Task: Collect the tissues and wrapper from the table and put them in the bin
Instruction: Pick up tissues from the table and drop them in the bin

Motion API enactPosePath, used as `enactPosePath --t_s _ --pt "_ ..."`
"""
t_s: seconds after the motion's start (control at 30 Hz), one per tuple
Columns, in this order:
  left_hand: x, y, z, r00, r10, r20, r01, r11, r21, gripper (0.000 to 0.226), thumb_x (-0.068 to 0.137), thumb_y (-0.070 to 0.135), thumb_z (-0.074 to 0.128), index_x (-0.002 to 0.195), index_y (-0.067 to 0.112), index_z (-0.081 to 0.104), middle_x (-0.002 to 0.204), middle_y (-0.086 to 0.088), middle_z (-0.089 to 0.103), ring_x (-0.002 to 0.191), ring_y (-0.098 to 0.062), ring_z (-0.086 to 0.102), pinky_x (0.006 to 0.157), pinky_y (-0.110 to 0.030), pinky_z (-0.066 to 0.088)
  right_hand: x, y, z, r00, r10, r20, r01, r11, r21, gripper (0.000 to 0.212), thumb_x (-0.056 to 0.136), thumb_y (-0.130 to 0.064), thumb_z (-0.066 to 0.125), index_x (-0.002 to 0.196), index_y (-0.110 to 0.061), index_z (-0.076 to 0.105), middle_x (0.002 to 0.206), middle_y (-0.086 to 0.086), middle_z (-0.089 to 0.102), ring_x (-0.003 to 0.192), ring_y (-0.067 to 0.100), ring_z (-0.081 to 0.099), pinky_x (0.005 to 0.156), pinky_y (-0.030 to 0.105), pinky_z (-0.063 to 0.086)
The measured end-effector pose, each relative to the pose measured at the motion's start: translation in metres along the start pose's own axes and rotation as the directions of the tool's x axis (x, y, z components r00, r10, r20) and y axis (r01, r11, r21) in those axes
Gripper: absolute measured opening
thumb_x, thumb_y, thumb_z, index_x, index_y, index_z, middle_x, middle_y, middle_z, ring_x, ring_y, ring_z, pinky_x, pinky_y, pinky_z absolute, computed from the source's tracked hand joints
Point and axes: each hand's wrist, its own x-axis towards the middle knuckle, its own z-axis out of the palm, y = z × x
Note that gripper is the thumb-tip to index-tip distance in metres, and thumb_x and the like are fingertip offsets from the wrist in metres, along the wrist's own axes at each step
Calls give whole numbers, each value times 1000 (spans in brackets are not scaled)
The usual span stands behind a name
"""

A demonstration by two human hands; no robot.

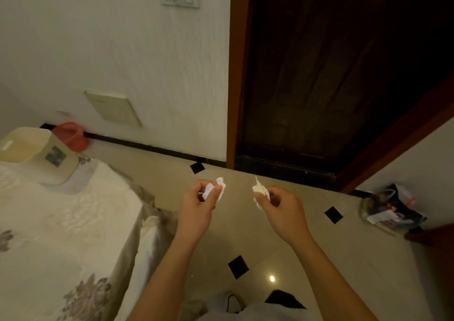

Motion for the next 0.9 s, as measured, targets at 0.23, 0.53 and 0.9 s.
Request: enactPosePath --t_s 0.23,0.53,0.9 --pt "65 -14 -23 985 -99 -139 97 995 -27 14 90 33 64 95 21 64 95 5 65 88 -16 64 65 -19 55 84 -26 35 990 -21 143 24 999 -24 18 91 -41 63 85 -26 71 75 -7 70 71 3 64 55 11 44" --pt "178 -1 -46 945 -95 -313 132 986 100 8 92 32 62 85 28 60 88 4 63 78 -16 63 62 -20 50 230 -70 85 922 -122 368 126 992 11 15 90 -41 65 85 -27 69 76 -7 70 72 7 67 55 19 52" --pt "293 30 -71 766 -174 -619 174 983 -62 16 91 32 64 85 17 64 83 -4 66 71 -18 61 67 -38 55 395 -134 145 798 -298 524 305 949 75 24 88 -47 64 75 -27 69 66 -6 67 63 7 61 48 14 41"
